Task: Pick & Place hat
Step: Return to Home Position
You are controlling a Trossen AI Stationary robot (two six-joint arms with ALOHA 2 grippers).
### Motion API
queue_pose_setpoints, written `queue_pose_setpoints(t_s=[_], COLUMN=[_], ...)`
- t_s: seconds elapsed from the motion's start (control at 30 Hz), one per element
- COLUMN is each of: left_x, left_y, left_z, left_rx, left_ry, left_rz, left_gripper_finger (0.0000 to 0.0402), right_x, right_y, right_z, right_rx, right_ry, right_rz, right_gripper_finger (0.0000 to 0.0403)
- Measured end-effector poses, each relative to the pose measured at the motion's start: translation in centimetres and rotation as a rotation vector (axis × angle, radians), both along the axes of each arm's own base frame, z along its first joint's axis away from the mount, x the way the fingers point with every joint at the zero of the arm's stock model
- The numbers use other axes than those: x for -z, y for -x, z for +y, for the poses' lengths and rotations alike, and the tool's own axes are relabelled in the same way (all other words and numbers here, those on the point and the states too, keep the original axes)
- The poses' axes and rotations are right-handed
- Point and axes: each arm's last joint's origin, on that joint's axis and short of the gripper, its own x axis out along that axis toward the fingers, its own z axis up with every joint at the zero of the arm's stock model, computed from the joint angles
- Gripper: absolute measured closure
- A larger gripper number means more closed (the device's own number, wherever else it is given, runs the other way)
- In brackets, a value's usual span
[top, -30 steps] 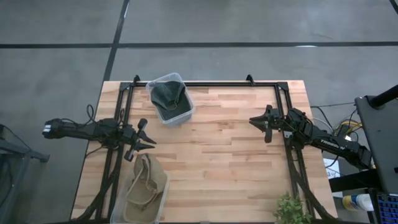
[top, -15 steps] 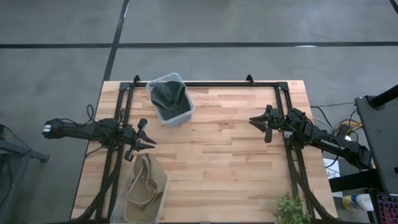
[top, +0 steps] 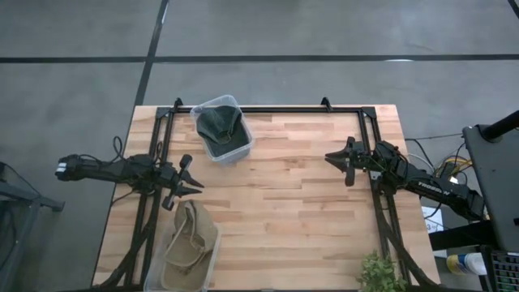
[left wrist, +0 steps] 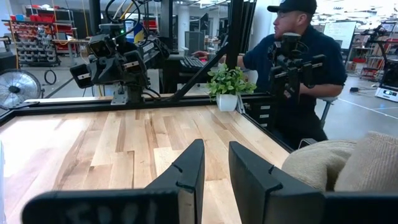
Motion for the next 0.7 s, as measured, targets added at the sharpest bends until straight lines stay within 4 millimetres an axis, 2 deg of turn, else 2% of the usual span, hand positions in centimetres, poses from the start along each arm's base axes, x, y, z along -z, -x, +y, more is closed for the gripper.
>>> queue_pose_setpoints(t_s=[0.43,0.7], left_x=[0.0,0.0], left_y=[0.0,0.0], left_z=[0.0,0.0], left_rx=[0.001,0.0], left_ry=[0.0,0.0], left_rz=[0.0,0.0], left_gripper_finger=[0.0335,0.0335], right_x=[0.0,0.0], right_y=[0.0,0.0], right_z=[0.0,0.0], right_rx=[0.0,0.0], right_ry=[0.0,0.0], right_rz=[0.0,0.0], right_gripper_finger=[0.0321,0.0333])
